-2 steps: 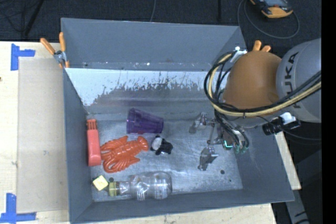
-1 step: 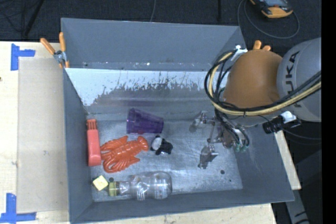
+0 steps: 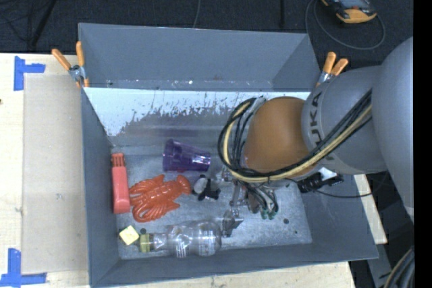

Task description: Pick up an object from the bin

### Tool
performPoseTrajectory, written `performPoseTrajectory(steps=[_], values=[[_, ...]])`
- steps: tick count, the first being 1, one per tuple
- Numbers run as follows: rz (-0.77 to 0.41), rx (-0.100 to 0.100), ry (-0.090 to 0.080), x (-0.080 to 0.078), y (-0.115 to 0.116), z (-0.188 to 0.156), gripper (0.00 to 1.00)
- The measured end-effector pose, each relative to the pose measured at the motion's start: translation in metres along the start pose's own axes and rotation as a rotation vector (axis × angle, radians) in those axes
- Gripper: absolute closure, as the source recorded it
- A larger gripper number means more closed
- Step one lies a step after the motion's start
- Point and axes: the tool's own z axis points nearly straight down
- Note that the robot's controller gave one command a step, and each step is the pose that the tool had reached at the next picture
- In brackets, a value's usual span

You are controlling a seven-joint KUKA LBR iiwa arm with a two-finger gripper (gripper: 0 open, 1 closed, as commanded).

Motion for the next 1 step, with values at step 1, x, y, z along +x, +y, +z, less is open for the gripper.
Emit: performPoseTrajectory(steps=[1], values=[[-0.022, 0.0, 0.007, -0.0101, 0.017, -0.0211, 0.0]])
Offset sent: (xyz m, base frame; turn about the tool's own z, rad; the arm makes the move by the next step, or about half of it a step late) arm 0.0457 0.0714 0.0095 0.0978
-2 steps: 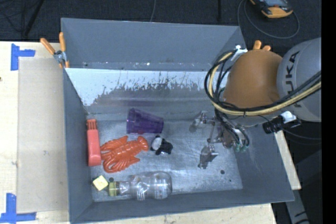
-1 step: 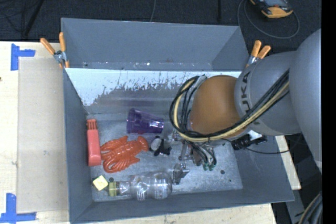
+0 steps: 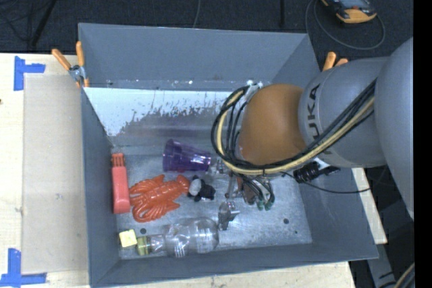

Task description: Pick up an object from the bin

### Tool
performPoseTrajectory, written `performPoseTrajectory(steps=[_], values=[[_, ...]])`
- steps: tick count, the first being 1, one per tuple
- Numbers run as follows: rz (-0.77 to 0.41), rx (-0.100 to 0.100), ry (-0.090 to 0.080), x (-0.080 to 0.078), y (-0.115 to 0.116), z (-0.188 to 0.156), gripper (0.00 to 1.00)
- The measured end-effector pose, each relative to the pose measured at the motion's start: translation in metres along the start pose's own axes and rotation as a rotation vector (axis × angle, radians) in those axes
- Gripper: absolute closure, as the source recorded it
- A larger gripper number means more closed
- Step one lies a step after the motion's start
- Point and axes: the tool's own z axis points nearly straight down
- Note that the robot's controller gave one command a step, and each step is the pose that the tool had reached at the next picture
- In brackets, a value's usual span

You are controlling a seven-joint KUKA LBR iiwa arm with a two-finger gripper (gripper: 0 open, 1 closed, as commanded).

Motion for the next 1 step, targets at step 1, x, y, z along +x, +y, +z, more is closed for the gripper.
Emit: performPoseTrajectory(steps=[1], values=[[0.118, -0.002, -0.008, -0.041, 0.0544, 0.0114, 0.0]])
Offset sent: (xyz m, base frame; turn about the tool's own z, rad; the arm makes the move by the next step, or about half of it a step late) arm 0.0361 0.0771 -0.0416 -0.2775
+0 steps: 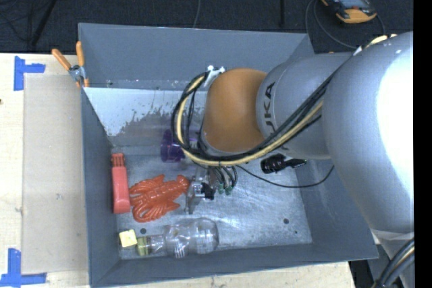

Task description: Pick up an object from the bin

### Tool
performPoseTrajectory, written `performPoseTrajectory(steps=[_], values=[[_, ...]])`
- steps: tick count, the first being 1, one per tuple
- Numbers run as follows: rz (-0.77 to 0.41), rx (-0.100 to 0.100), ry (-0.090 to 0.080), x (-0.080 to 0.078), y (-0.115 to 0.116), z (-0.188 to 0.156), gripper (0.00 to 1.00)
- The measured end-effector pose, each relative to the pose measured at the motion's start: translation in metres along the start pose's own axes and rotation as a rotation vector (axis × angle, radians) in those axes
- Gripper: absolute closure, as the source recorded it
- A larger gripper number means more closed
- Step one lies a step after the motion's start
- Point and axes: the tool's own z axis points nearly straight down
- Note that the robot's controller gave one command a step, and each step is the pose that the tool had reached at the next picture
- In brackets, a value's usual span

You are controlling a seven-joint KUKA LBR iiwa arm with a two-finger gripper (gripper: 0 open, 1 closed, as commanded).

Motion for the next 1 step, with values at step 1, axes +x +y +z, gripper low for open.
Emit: performPoseTrajectory(steps=[1], values=[[-0.304, 0.002, 0.005, 0.0028, 0.012, 0.0187, 0.0]])
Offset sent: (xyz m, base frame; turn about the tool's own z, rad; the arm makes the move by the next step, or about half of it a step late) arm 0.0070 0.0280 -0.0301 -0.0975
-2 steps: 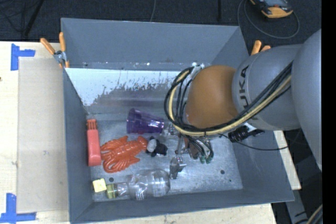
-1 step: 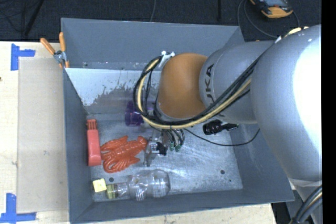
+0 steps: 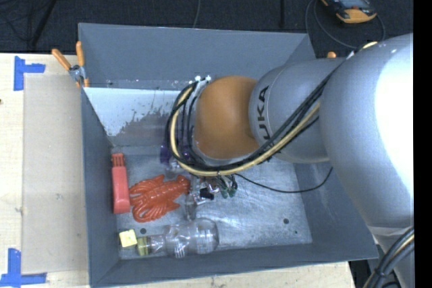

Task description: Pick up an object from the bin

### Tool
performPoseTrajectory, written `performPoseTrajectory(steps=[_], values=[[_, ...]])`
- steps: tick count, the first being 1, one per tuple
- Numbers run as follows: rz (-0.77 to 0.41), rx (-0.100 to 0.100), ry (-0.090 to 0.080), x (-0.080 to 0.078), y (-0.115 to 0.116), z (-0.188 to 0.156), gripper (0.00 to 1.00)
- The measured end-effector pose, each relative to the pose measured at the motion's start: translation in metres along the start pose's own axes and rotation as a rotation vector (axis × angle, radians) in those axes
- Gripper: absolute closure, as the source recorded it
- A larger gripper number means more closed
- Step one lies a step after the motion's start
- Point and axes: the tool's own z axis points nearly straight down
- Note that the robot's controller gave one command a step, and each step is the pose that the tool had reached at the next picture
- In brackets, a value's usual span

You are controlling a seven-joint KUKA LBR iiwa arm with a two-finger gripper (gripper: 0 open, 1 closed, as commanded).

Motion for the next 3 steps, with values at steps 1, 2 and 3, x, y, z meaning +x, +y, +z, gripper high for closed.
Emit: performPoseTrajectory(steps=[1, 2, 3], values=[[0.207, 0.002, 0.005, -0.0126, 0.0121, 0.0092, 1.0], [0.207, 0.002, 0.004, -0.0126, 0.0121, 0.0092, 1.0], [0.207, 0.002, 0.004, -0.0123, 0.0121, 0.0082, 1.0]])
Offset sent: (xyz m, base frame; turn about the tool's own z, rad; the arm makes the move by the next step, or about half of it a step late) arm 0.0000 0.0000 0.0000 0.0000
